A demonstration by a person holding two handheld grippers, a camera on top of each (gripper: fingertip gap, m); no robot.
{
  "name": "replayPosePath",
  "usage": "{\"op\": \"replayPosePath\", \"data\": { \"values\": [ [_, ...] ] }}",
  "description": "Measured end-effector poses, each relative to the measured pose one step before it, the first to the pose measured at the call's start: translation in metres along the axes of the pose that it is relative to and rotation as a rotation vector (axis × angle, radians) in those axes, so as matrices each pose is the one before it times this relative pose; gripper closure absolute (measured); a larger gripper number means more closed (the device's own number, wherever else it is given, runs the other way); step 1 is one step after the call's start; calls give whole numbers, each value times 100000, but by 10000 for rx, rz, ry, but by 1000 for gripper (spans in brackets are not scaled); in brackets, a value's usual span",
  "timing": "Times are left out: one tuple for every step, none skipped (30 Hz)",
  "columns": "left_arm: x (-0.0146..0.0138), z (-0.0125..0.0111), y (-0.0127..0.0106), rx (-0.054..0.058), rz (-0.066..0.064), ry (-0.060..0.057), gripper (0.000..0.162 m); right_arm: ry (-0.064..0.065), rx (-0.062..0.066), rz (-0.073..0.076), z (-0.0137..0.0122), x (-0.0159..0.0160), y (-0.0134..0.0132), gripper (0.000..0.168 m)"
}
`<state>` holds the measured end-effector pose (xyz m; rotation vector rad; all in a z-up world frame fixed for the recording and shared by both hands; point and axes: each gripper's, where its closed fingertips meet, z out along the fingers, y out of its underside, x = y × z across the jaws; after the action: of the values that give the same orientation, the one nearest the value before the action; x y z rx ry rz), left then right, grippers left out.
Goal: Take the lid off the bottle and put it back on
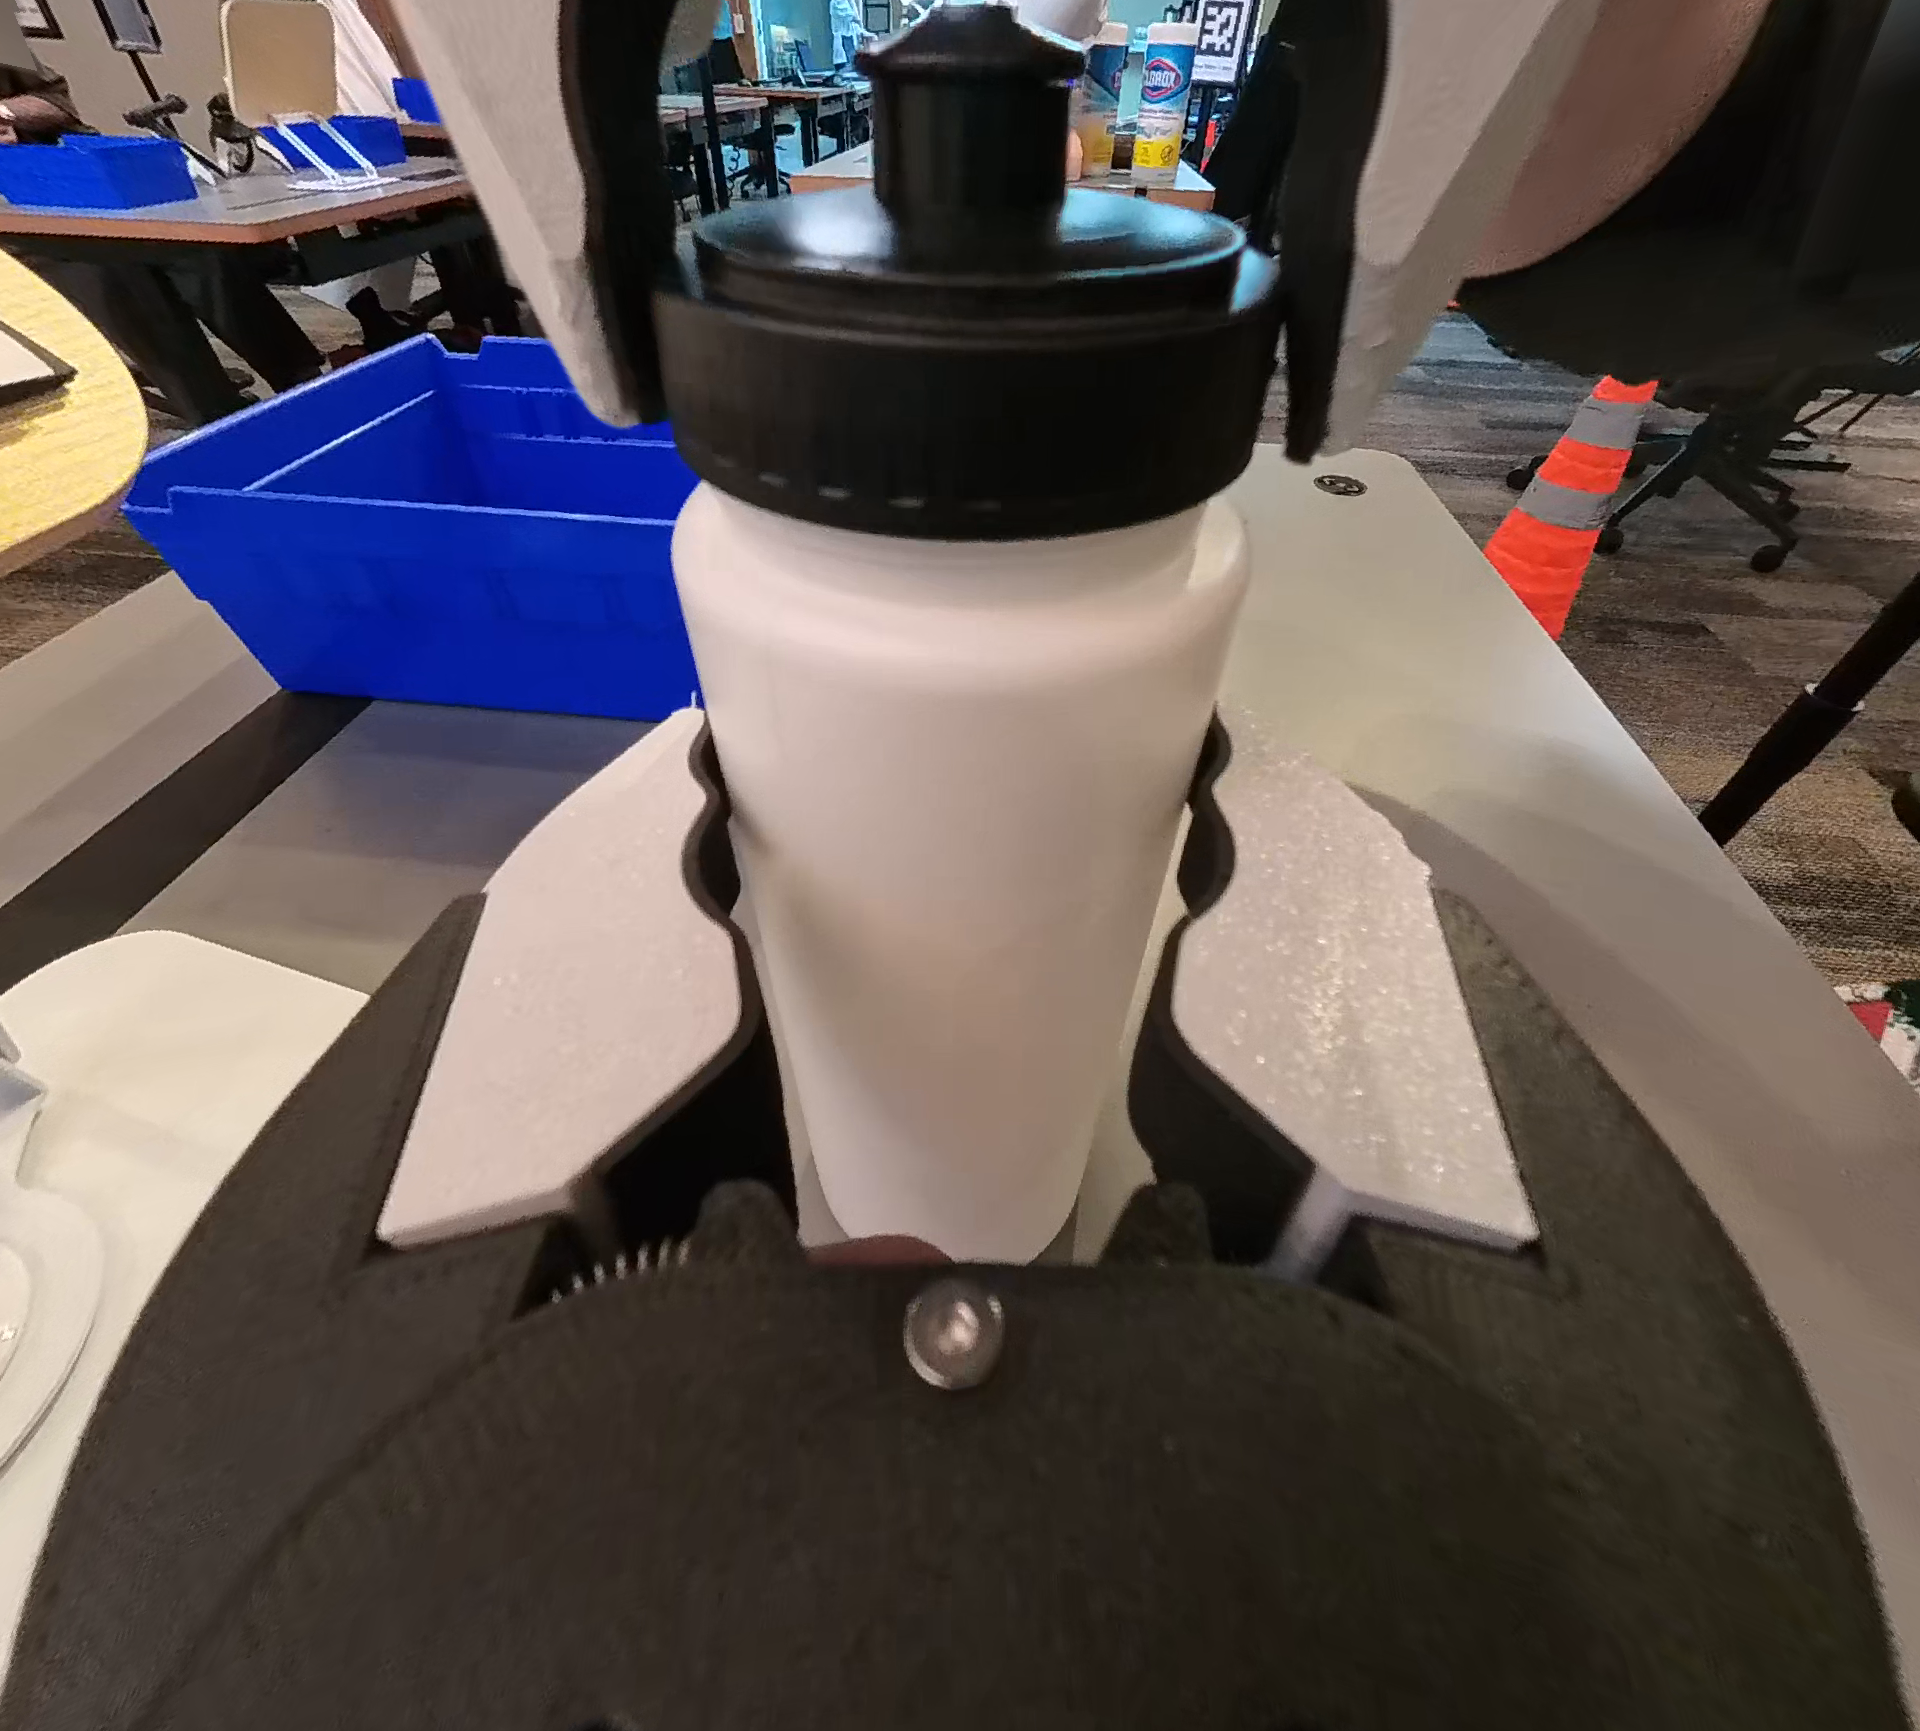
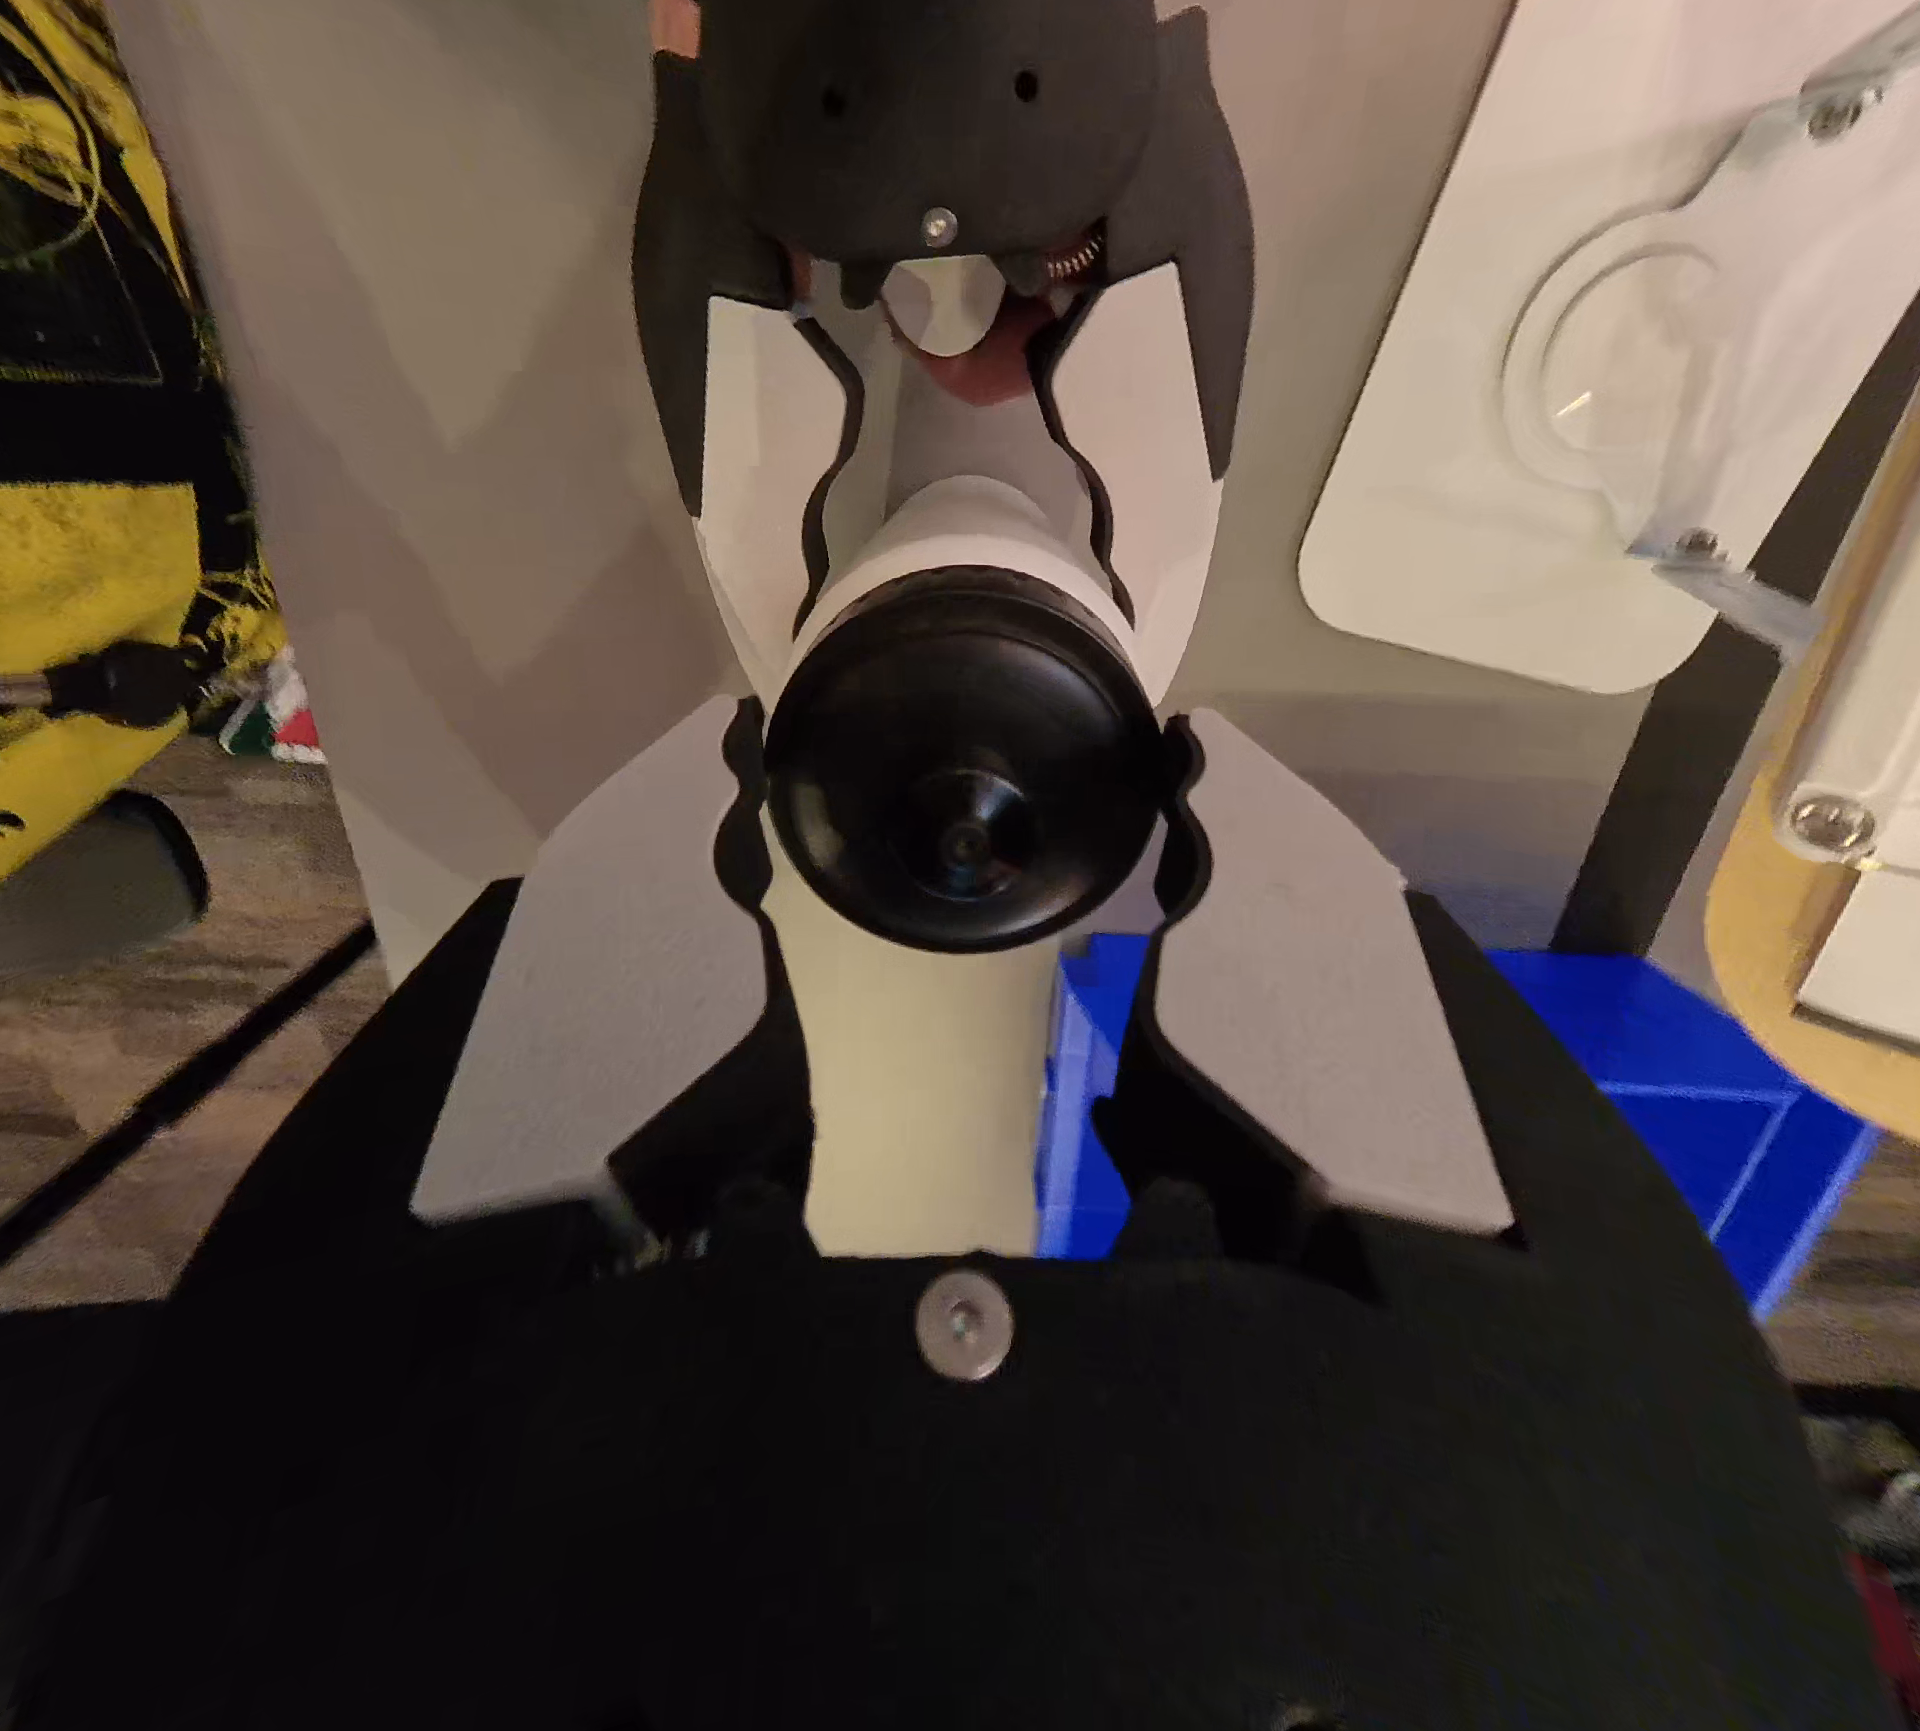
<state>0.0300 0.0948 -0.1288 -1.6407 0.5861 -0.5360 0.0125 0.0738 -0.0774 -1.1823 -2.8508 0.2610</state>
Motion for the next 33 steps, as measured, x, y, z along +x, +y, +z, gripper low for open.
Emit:
{"op": "replayPosePath", "data": {
  "values": [
    [-18,27,-11,-3,-10,0,78,30,-3,526,-7,53,31,94],
    [-20,24,-5,-7,-6,1,78,61,15,557,1,68,22,95],
    [-12,6,3,-3,-7,2,78,78,41,590,-4,59,5,95],
    [8,3,-5,4,0,6,78,94,70,593,2,35,-5,94],
    [22,-11,4,-1,19,0,78,118,81,475,12,-11,3,94],
    [56,-3,-1,-7,22,17,78,120,64,312,-2,-39,3,94],
    [71,-3,8,-14,37,20,78,94,-2,39,13,-61,3,94],
    [15,-13,17,-20,17,-18,78,94,-54,-161,-8,-30,-19,94],
    [-6,5,0,-17,-3,-13,78,37,-19,-259,7,29,-83,94],
    [-10,12,4,-5,-15,-6,78,-7,53,-317,-30,59,-93,94],
    [-2,-1,-8,7,-6,1,78,50,33,-316,-68,160,-2,90],
    [4,5,4,5,-4,1,78,-41,-18,-254,-93,50,113,88],
    [3,-2,-8,-1,-1,2,78,-193,-28,-282,-109,-181,112,87],
    [0,4,6,3,-2,10,78,-179,-11,-403,-99,-249,60,85],
    [1,5,-6,13,-11,12,78,-20,-14,-397,-97,-28,52,84],
    [-12,10,-3,18,-9,3,78,98,-62,-272,-77,237,77,84],
    [-2,2,-13,19,-12,4,78,88,-131,-235,-11,259,147,84],
    [-5,10,-4,11,-7,3,78,-15,-125,-271,102,77,144,86],
    [-1,8,-2,1,-3,3,78,-190,-97,-253,192,-185,109,89],
    [2,5,3,-3,3,8,78,-224,-98,-179,253,-242,107,93],
    [-7,-2,3,-2,2,-4,78,-90,-79,-60,236,-49,92,93],
    [17,-16,2,1,17,1,78,-72,-18,39,137,-40,24,92],
    [11,-21,2,1,7,8,78,-44,61,70,45,-32,-25,92],
    [-1,-1,2,-2,5,2,78,-7,91,124,11,-25,-30,92],
    [-16,5,5,-5,-8,0,78,-14,85,288,9,-8,-6,92],
    [-25,30,-4,-1,-20,1,78,-29,81,432,7,8,10,91],
    [-24,34,-10,4,-22,0,78,-17,83,492,-1,17,31,91],
    [-33,30,-15,0,-17,-4,78,14,96,569,-8,25,17,91],
    [-15,20,2,-4,-10,-2,78,66,103,592,8,25,3,91],
    [4,-17,5,-2,18,3,78,134,126,514,27,-17,-41,91],
    [49,-31,3,2,41,8,78,161,133,344,25,-61,-61,91],
    [70,-36,12,-5,32,19,77,127,131,194,14,-89,-52,91],
    [22,5,12,-10,14,2,77,75,82,73,15,-45,-25,91]
  ]
}}
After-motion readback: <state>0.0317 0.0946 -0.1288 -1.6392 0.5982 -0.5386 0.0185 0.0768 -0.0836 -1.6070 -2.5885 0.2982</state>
